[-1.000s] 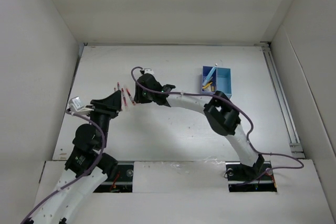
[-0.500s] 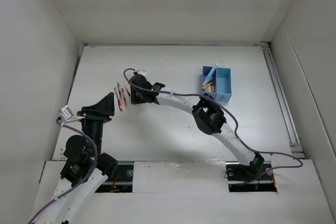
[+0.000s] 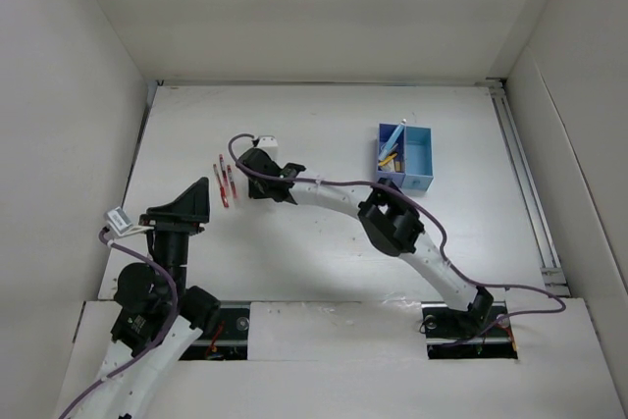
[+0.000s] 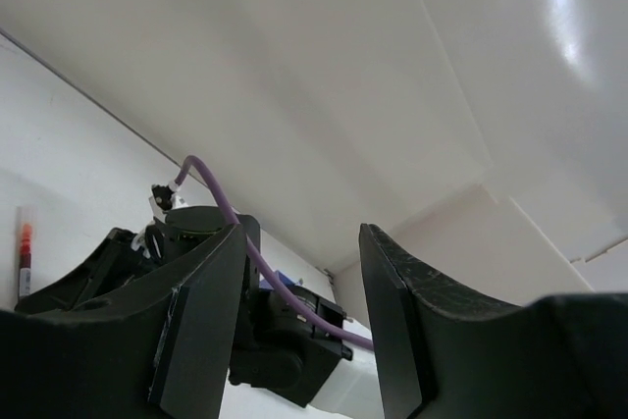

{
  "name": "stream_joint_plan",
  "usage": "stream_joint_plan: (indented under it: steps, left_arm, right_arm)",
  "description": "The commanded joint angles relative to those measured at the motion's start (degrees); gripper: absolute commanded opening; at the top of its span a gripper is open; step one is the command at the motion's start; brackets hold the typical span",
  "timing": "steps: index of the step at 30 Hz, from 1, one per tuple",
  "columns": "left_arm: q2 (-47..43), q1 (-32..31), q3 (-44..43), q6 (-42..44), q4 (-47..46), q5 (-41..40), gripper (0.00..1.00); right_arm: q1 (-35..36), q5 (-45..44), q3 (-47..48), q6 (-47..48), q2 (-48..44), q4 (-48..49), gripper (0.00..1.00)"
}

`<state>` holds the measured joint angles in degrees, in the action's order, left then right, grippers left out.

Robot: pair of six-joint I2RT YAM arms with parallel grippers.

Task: Sort the stationery into containers
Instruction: Pick up the pen from the center of the board, then place the pen in the storage box.

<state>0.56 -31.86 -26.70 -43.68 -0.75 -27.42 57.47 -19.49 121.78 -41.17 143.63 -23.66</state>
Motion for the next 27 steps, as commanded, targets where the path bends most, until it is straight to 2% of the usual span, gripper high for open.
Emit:
stream_joint_plan:
  steps: [1,3,7,12,16,23,27]
  left_arm:
    - [-0.4,-0.4,0.4,0.9,-1.4,0.5,0.46]
    - [-0.4,-0.9,0.4,0.9,-0.8,-0.3,0.46]
    - [-0.4,-1.5,0.9,0.9,-1.4,-0.9,0.47]
    - [3.0,-1.5,1.6,2.0,-3.5,0.8,0.49]
    - [8.9,-1.5,0.0,4.7,-5.6,6.3,0.5]
    - [17.6,-2.0,-1.3,7.1,-7.9,12.9,0.5]
    - [19.6,-2.0,-1.3,7.1,-9.2,15.3,0.5]
  right_arm:
    - [0.4,-2.8,-6.0,-0.7,-3.1,-2.1,0.0]
    - [0.4,-1.2,-7.9,-0.7,-5.7,1.0,0.0]
    - [0.4,0.1,-19.3,-1.2,-17.6,8.2,0.0]
    - [0.4,-3.4,-27.9,-0.7,-30.8,10.2,0.0]
    - [-2.2,-6.7,-38.2,-0.7,-43.3,10.2,0.0]
    - [-14.3,-10.7,-55.7,-7.8,-65.1,0.5,0.0]
    - [-26.7,-7.5,-62.6,-8.8,-72.2,-0.9,0.0]
